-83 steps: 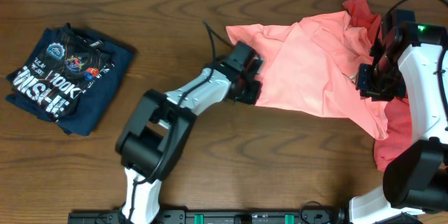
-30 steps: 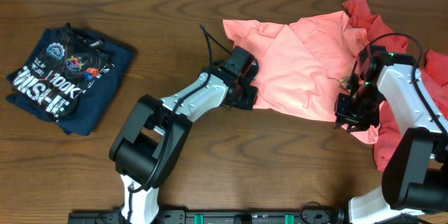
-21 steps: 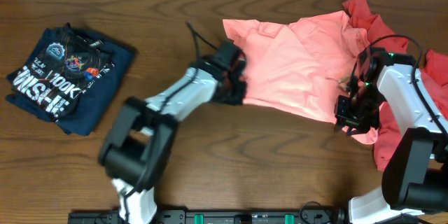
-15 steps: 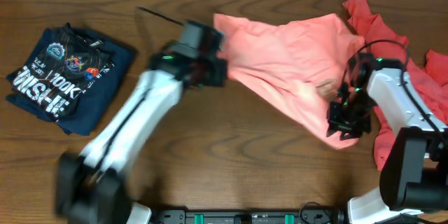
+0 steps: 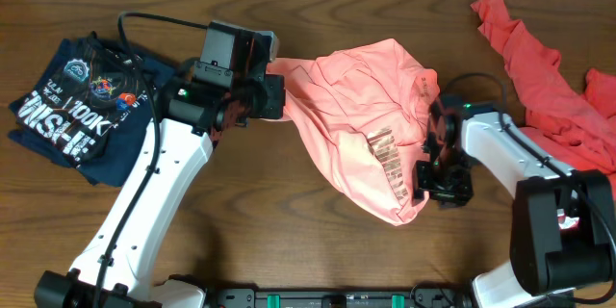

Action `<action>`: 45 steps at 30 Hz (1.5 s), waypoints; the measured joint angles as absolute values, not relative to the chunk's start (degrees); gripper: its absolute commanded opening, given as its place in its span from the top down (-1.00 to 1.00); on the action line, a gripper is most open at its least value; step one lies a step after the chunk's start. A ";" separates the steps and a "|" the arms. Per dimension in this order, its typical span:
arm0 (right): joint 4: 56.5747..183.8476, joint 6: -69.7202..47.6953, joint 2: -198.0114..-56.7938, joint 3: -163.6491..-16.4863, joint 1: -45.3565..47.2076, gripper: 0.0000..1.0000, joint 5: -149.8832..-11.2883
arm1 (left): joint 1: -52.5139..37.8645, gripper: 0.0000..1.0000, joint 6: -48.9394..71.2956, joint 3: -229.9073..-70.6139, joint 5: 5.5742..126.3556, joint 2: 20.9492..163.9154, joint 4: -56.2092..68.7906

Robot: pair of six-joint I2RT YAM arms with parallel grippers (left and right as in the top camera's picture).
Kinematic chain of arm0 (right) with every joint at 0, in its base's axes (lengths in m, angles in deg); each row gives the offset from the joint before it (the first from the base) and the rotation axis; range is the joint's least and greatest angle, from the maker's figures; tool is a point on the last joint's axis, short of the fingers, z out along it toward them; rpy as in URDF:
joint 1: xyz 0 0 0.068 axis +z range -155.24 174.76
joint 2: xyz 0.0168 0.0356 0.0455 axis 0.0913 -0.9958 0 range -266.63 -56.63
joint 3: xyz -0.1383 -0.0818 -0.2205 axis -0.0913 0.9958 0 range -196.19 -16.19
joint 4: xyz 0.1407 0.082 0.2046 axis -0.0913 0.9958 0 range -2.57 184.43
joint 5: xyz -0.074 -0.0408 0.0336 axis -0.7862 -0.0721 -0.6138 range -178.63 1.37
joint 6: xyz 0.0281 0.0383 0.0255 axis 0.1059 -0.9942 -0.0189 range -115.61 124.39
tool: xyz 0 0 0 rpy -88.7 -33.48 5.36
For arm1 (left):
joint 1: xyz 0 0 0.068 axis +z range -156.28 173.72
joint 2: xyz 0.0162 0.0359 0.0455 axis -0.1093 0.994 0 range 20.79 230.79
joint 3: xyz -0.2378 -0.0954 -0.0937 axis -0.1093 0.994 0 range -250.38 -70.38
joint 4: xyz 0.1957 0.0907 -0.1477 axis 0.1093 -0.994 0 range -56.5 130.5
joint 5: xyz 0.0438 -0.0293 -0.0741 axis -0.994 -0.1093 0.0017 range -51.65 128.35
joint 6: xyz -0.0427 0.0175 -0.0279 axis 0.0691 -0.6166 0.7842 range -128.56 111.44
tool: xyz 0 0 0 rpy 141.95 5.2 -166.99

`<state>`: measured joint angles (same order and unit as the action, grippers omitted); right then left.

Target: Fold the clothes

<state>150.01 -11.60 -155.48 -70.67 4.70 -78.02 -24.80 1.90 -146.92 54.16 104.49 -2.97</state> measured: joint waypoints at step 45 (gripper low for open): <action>141.58 -4.15 -154.45 -76.86 -0.53 0.17 -70.30 | -24.80 0.88 1.88 -146.81 46.93 104.49 -10.05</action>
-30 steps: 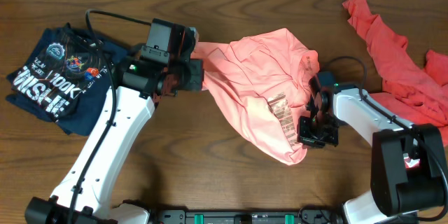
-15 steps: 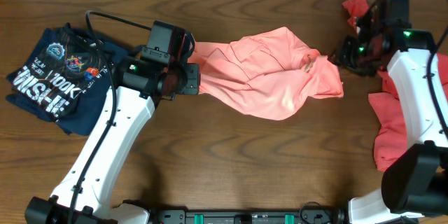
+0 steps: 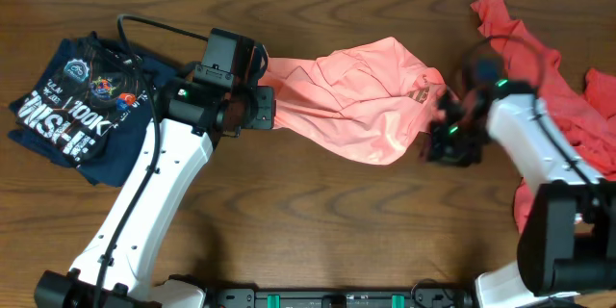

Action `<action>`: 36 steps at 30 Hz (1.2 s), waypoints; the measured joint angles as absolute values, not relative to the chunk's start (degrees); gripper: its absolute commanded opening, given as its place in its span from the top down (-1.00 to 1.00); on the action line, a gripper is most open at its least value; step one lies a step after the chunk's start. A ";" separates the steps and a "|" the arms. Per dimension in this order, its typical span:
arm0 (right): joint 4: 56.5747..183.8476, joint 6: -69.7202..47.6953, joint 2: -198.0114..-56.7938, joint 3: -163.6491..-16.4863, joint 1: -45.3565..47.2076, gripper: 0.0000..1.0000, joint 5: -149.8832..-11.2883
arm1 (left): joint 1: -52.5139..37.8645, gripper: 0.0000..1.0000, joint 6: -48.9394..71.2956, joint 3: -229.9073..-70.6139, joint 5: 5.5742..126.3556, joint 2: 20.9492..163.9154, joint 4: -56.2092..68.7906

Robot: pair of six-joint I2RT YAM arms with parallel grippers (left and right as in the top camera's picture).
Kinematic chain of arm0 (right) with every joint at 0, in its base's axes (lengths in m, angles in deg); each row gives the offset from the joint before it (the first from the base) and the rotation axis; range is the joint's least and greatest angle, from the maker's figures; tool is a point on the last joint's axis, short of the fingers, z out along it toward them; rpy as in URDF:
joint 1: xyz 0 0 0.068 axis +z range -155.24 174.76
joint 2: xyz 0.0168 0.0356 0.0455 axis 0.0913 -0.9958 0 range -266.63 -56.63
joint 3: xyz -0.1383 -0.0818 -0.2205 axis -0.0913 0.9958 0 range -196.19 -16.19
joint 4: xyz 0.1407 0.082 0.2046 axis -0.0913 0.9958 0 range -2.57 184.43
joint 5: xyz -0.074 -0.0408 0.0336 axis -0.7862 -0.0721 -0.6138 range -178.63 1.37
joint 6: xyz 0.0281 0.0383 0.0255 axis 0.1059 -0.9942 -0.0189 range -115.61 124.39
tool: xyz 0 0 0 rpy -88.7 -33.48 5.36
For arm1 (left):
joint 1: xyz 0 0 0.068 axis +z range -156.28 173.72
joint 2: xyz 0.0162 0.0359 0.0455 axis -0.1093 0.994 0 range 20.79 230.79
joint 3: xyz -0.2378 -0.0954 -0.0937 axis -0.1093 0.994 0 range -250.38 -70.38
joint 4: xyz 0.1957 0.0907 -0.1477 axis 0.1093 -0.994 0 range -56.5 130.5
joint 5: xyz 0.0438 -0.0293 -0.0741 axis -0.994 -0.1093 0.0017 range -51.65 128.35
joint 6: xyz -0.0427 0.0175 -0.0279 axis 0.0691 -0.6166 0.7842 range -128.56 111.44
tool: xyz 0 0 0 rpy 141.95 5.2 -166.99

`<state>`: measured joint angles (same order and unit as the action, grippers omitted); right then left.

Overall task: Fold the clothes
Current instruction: 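Grasp the shirt's right side with the right gripper and stretch it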

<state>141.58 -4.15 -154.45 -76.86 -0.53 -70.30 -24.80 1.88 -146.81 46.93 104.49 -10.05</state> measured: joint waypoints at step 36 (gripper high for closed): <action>119.19 -8.89 -151.81 -78.36 -0.97 0.10 -74.87 | -24.80 0.88 1.90 -146.81 46.93 104.49 -10.05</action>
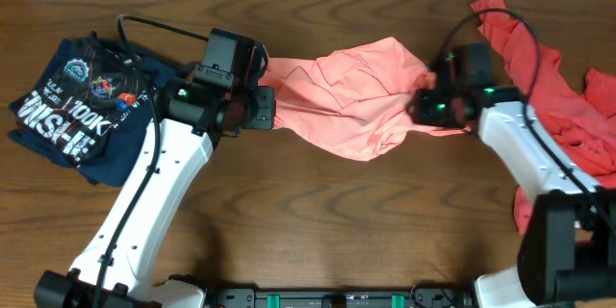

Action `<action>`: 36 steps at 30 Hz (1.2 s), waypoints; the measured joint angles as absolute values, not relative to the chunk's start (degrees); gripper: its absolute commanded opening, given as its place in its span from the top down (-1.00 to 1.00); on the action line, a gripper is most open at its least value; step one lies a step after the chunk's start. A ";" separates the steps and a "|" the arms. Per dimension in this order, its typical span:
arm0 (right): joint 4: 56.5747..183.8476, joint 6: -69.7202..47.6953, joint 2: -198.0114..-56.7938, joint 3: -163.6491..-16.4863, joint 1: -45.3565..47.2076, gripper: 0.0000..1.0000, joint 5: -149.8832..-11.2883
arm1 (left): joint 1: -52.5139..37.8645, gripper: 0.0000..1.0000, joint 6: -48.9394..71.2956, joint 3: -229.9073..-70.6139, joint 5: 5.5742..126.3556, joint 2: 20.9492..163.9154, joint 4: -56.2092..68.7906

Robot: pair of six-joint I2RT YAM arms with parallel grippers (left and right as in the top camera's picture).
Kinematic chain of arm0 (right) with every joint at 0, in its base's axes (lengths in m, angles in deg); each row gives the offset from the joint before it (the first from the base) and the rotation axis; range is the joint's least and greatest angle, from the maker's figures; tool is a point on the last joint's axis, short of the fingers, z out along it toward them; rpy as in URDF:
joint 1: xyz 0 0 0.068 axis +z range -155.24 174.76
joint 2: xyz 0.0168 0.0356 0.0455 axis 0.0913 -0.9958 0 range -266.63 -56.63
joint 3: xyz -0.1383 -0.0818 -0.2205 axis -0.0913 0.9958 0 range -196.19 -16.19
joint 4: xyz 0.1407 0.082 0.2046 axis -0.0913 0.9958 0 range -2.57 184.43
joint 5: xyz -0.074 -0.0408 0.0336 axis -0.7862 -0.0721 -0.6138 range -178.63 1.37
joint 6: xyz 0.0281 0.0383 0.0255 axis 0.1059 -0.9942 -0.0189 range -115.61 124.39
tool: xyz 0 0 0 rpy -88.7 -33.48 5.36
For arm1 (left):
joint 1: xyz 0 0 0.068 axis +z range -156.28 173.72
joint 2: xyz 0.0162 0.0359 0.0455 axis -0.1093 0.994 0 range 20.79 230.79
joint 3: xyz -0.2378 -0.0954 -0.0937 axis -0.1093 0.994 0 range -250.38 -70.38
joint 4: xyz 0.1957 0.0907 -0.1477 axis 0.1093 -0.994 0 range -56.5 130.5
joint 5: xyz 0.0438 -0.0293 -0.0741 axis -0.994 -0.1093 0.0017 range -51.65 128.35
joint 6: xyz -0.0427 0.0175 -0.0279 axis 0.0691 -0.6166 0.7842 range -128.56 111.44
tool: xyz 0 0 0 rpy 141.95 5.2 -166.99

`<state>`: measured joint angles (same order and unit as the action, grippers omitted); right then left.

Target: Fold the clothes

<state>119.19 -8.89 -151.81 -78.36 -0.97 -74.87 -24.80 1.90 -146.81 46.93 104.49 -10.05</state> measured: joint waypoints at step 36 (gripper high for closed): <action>118.74 -4.32 -161.51 -78.34 -14.98 0.08 -77.51 | -24.80 0.88 1.90 -146.81 46.93 104.49 -10.05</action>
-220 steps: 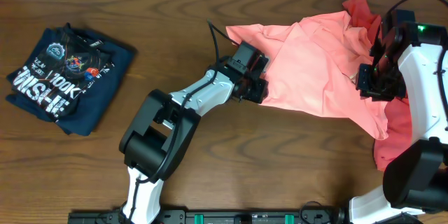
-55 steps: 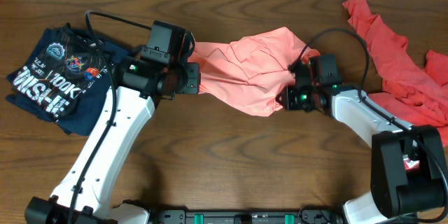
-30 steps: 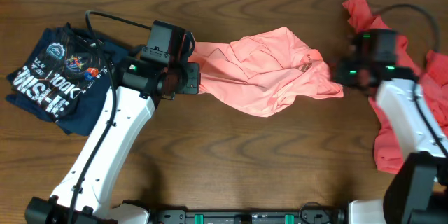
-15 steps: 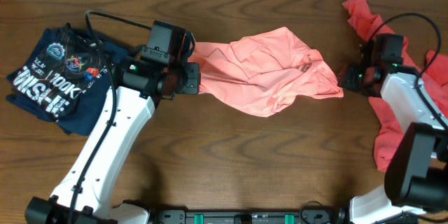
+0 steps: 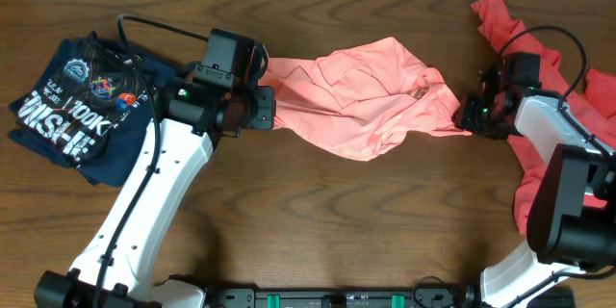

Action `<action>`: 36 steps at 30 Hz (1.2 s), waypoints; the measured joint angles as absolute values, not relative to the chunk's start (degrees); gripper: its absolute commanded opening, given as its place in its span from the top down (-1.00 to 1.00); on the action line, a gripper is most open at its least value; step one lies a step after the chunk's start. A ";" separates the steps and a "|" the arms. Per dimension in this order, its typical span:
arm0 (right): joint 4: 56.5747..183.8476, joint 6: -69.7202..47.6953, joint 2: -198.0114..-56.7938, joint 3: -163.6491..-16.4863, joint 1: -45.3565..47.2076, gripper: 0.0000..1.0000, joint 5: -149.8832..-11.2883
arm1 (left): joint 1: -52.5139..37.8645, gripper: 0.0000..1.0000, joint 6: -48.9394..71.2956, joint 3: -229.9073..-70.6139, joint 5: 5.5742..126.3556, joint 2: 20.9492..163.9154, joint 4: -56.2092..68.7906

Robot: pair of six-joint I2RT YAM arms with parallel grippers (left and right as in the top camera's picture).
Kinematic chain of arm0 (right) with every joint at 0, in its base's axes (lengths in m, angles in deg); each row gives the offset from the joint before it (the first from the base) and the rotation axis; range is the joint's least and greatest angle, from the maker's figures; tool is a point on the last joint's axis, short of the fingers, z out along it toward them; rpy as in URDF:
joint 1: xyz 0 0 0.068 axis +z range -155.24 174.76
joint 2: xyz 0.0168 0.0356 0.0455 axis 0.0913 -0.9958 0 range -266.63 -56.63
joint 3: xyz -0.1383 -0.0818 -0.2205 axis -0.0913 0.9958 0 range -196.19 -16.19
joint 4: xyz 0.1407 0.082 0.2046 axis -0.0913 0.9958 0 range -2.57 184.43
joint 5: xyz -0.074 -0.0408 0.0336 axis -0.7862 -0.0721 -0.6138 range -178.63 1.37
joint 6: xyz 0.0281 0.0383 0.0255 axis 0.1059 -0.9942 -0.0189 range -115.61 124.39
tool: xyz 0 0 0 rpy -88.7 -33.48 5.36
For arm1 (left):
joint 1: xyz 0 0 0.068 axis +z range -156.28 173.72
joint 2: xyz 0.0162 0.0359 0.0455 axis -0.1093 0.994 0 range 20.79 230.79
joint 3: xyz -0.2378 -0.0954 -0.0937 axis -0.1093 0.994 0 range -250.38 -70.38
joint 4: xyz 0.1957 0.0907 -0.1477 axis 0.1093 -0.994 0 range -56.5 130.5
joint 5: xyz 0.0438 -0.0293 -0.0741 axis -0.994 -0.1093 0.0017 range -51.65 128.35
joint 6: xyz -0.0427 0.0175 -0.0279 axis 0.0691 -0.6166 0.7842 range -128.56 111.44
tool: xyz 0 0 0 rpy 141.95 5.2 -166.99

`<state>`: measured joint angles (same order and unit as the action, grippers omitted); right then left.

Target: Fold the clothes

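A salmon-pink shirt (image 5: 361, 101) lies crumpled and stretched sideways across the middle of the table. My left gripper (image 5: 268, 108) is shut on its left edge. My right gripper (image 5: 474, 115) sits at the shirt's right tip, which is drawn out into a point, and looks shut on it. A red garment (image 5: 539, 67) lies loose at the far right, partly under the right arm. A navy printed T-shirt (image 5: 72, 106) lies folded at the far left.
The brown wooden table (image 5: 318, 231) is bare wood along the front. The red garment crowds the right arm's side, and its cable loops above it. The table's back edge runs along the top of the view.
My right gripper has moved right, from the shirt's upper right part to beyond its right edge. The shirt's right corner now stretches out after it. The left arm has not moved.
First the shirt hung toward the front, with my right gripper at its lower right hem and the left on its left edge. Then the lower part was up and the right gripper at the shirt's right side. Later it was on the upper right, now further right.
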<state>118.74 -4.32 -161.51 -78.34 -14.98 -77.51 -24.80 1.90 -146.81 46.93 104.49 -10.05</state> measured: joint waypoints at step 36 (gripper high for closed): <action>124.27 -3.67 -159.46 -78.28 -14.98 0.98 -82.08 | -24.80 0.88 1.88 -146.81 46.93 104.49 -10.07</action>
